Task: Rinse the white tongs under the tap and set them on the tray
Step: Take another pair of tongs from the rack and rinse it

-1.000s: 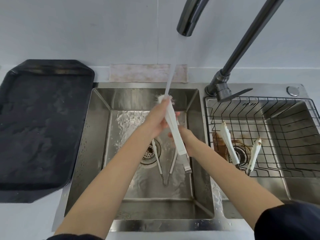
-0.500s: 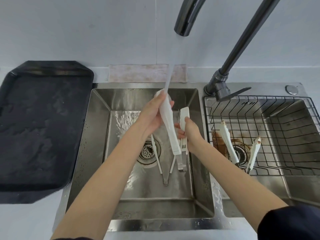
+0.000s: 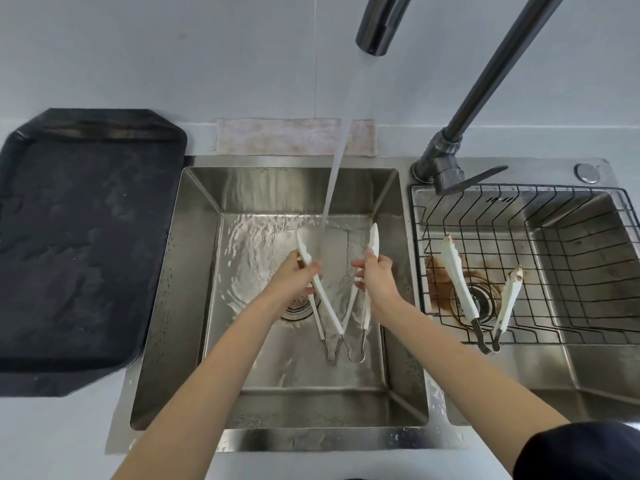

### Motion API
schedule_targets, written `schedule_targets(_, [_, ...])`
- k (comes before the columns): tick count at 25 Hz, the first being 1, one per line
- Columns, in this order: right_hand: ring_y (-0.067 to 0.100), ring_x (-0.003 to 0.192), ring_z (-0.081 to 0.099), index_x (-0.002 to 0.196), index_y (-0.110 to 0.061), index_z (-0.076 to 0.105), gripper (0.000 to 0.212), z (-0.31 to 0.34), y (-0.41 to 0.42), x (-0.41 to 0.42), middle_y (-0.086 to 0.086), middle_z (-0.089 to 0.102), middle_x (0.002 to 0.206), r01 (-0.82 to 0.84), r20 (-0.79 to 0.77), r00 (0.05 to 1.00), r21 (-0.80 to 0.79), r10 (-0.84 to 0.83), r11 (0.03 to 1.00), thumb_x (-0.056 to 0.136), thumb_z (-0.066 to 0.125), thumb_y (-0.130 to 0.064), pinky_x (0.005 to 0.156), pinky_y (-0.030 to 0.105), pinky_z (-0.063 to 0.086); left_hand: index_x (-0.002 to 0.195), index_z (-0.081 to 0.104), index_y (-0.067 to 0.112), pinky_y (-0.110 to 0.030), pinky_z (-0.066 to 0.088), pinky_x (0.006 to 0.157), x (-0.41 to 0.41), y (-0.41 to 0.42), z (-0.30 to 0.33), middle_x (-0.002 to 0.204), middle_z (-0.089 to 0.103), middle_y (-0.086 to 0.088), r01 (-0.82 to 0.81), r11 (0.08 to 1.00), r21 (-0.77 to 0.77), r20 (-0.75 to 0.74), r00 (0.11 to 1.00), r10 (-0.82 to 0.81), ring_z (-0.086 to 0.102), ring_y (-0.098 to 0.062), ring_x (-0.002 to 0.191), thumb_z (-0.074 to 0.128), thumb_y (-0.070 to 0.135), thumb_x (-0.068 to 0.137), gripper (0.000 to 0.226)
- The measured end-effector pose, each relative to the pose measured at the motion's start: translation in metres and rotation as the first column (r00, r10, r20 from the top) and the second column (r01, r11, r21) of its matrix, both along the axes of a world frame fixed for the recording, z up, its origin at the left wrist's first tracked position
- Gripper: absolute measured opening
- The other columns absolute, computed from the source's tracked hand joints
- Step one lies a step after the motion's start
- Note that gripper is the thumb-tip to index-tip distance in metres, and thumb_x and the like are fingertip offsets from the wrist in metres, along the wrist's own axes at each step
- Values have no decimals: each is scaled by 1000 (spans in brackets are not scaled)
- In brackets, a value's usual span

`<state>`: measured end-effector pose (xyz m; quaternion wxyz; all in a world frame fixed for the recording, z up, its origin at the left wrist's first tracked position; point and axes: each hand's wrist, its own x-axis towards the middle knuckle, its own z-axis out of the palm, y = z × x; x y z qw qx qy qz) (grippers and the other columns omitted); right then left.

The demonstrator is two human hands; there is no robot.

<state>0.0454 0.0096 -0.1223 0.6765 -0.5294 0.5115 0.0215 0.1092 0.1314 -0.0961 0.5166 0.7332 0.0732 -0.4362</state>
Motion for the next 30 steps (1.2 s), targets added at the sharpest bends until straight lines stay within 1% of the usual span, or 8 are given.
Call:
schedule_targets(4, [15,89,57,139,-2,30,46,-25,6,-19,3,59,97,-89,-137,986,26,92,996,101,30,-28,89,31,47,111,41,11,-43,50,89,-14,10,-20,88,50,-5,210,972,107,-19,978,-209,53,-23,91,54,6,88,26])
schedule_targets(7, [30,124,49,138,-2,34,48,-42,11,-32,16,53,131,-255,-263,932,18,251,967,100,27,-30,111,41,34,128,38,9,-44,45,99,-25,17,-34,104,51,-9,277,947,160,15,959,-283,54,-27,104,53,7,90,41])
schedule_targets(10, [28,116,52,137,-6,37,46,-57,11,-37,15,56,123,-254,-297,918,73,265,964,99,29,-30,108,43,36,133,35,11,-38,46,92,-30,20,-43,114,54,-12,247,958,144,-17,969,-247,54,-29,112,51,6,91,46])
schedule_targets(14, [25,93,50,123,-4,48,38,-70,10,-40,8,53,92,-232,-345,903,112,257,966,98,33,-29,91,38,42,136,35,14,-45,42,104,-33,23,-58,124,56,-11,242,950,198,-32,970,-241,53,-30,117,52,8,90,49])
schedule_targets(17, [24,98,49,132,-4,44,43,-76,11,-40,8,52,100,-275,-380,875,119,300,954,98,32,-27,97,38,42,135,38,10,-47,43,103,-31,23,-69,126,57,-16,215,943,252,-52,977,-209,54,-32,117,50,8,91,45])
schedule_targets(21, [33,122,50,136,-4,41,42,-76,8,-36,17,50,135,-346,-451,830,49,330,937,98,35,-23,104,42,43,134,38,8,-46,46,100,-26,20,-76,123,57,-18,198,933,300,-90,980,-179,57,-34,113,50,11,92,44])
schedule_targets(27, [33,121,52,136,-6,42,39,-78,9,-33,18,50,134,-398,-466,809,15,358,917,98,35,-16,103,43,46,128,45,7,-47,47,99,-25,17,-81,122,60,-18,188,933,306,-108,981,-162,58,-35,111,53,8,90,38])
schedule_targets(30, [33,119,53,134,-5,44,39,-75,12,-33,18,53,132,-434,-474,796,-16,376,901,97,34,-14,103,42,45,110,49,16,-47,46,99,-26,18,-81,111,60,-13,171,938,301,-106,984,-145,57,-34,111,53,7,89,23])
